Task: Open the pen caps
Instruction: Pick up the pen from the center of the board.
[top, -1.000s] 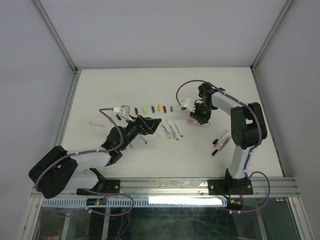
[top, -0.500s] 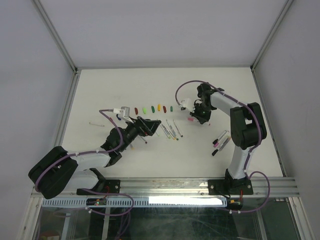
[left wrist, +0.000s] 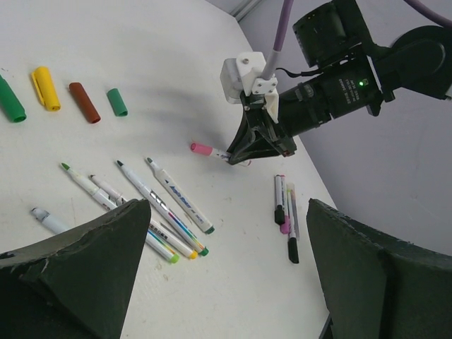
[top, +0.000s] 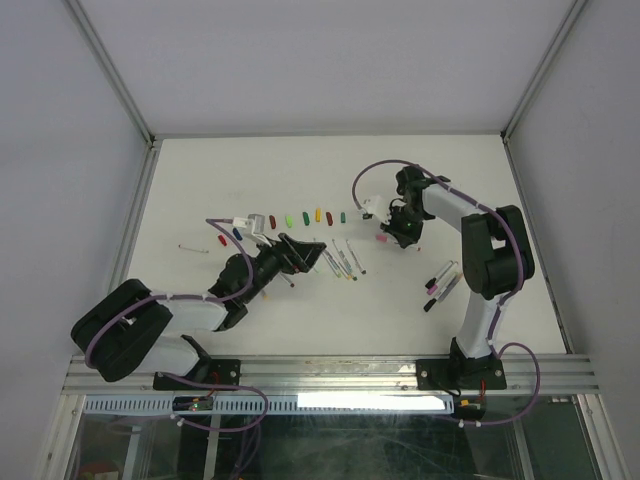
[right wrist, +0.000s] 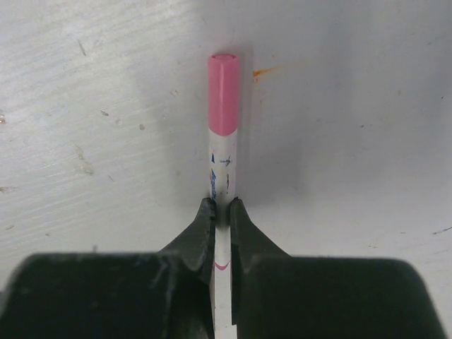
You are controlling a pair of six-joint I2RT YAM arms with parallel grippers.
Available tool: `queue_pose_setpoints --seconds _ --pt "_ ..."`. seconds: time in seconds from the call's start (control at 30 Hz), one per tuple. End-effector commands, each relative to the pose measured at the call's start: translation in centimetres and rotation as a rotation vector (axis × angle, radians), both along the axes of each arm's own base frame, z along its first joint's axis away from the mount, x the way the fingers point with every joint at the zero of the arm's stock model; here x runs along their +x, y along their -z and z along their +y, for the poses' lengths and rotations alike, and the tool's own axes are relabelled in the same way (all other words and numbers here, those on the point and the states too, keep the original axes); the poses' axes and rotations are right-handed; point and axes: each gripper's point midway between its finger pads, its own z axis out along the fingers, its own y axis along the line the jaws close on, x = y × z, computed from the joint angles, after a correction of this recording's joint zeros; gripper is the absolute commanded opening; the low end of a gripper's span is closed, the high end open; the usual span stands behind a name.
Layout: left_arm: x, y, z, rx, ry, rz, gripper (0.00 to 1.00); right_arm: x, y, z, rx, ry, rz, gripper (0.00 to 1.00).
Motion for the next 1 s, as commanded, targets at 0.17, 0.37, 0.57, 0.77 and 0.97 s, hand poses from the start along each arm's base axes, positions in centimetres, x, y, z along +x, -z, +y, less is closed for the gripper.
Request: queue_pose_setpoints --seconds 0.17,0.37,0.57,0.77,0.97 --pt "2.0 -2.0 -2.7 -0.095 0.029 -0.008 0.95 0.1 -1.8 1.6 0.089 0.016 0.000 0.00" --pt "3.6 -1.0 -4.8 -0.130 0.045 0.043 0.94 0.4 -2.9 2.1 0.121 0.017 -0.016 0.00" --pt "5.1 0.0 -6.3 -0.164 0.046 0.100 0.93 0.6 -3.6 2.5 0.149 0.025 -0.025 0.00" --pt "6.4 0.6 -7.5 -0.197 0.041 0.140 0.92 1.1 -4.9 3.0 0.204 0.042 -0.027 0.00" --pt "7.6 0.4 -8.5 -0.271 0.035 0.151 0.91 1.5 -6.8 4.1 0.299 0.065 -0.025 0.00"
